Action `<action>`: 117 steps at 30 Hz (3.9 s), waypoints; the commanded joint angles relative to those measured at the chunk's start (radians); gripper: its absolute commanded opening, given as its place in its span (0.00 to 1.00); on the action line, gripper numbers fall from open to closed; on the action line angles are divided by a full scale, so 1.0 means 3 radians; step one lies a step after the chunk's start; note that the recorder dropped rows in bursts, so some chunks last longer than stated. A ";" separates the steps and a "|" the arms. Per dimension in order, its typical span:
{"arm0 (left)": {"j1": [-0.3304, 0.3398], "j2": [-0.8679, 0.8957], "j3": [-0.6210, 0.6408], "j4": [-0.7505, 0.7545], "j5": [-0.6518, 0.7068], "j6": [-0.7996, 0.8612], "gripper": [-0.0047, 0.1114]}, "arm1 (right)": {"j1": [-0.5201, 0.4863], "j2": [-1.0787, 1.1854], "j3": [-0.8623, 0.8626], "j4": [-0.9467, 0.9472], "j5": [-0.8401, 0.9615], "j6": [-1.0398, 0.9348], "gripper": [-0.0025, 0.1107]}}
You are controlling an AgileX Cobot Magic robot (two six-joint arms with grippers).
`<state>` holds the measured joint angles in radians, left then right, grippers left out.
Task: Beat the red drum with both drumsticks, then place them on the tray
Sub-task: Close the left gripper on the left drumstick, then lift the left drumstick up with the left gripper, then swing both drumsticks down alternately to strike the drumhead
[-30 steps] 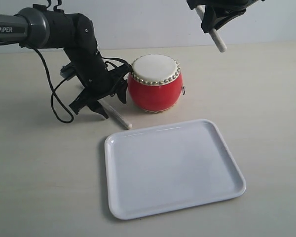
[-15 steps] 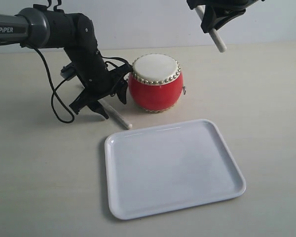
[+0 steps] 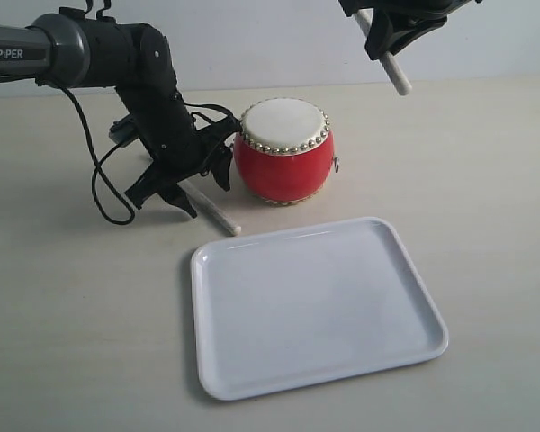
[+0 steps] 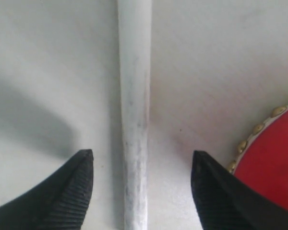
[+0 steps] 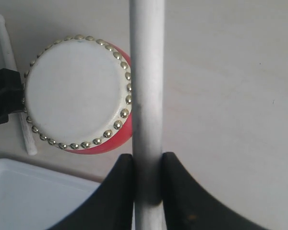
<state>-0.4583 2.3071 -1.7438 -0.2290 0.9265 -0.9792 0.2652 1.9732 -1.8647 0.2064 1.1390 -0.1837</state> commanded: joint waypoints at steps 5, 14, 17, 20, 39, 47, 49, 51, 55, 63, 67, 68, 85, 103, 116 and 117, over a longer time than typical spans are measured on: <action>0.0002 0.0028 0.0033 0.0104 0.0217 -0.0003 0.54 | -0.0018 -0.0004 -0.0033 0.0013 -0.0016 -0.0004 0.02; 0.0002 0.0028 0.0033 0.0129 0.0094 0.0020 0.54 | -0.0018 -0.0004 -0.0033 0.0013 -0.0016 -0.0004 0.02; 0.0002 0.0028 0.0033 0.0129 0.0094 0.0037 0.54 | -0.0018 -0.0004 -0.0033 0.0012 -0.0008 -0.0004 0.02; 0.0002 0.0028 0.0033 0.0129 0.0129 0.0034 0.47 | -0.0018 -0.0004 -0.0033 0.0012 -0.0008 -0.0004 0.02; 0.0244 -0.0187 0.0033 0.0119 0.0306 0.0336 0.04 | -0.0018 -0.0004 -0.0033 0.0090 -0.0022 -0.0081 0.02; 0.0534 -0.0676 0.0033 0.0113 0.0319 0.2303 0.04 | -0.0018 -0.0004 -0.0033 0.0071 -0.0003 -0.0239 0.02; 0.0542 -0.0760 0.0033 0.0145 0.0419 0.2874 0.04 | -0.0018 -0.0004 -0.0033 0.0071 0.0079 -0.0318 0.02; 0.0542 -0.0786 0.0033 0.0145 0.0493 0.3191 0.04 | -0.0018 -0.0004 -0.0033 0.0064 0.0167 -0.0380 0.02; 0.0523 -0.0799 0.0033 0.0138 0.0678 0.3773 0.04 | -0.0018 -0.0004 -0.0033 0.0036 0.0274 -0.0451 0.02; 0.0523 -0.0842 0.0033 0.0145 0.0982 0.4305 0.04 | -0.0018 -0.0091 0.0131 -0.0311 0.0274 -0.0424 0.02; 0.0515 -0.0963 0.0033 0.0158 0.0982 0.4521 0.04 | -0.0018 -0.0236 0.0406 -0.0367 0.0274 -0.0419 0.02; 0.0490 -0.1016 0.0033 0.0158 0.0982 0.4562 0.04 | -0.0018 -0.0282 0.0482 -0.0333 0.0274 -0.0419 0.02; -0.0351 -0.1793 0.0969 0.0558 0.0624 0.4564 0.04 | -0.0018 -0.0842 0.1939 -0.0015 -0.0106 -0.0899 0.02; -0.0369 -0.1319 0.0993 0.0714 0.0245 0.4705 0.04 | -0.0011 -0.1477 0.1757 0.0328 -0.0363 -0.1067 0.02; -0.0299 -0.1090 0.0854 0.0742 0.0179 0.4561 0.04 | -0.0011 -0.1482 0.1757 0.0399 -0.0388 -0.1066 0.02; -0.0292 -0.0933 0.0854 0.0782 0.0216 0.4540 0.04 | -0.0011 -0.1482 0.1771 0.0430 -0.0381 -0.1066 0.02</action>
<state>-0.5529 1.9657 -1.4878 0.0000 0.9718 0.3945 0.2652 1.5347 -1.3298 0.3185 1.0297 -0.4983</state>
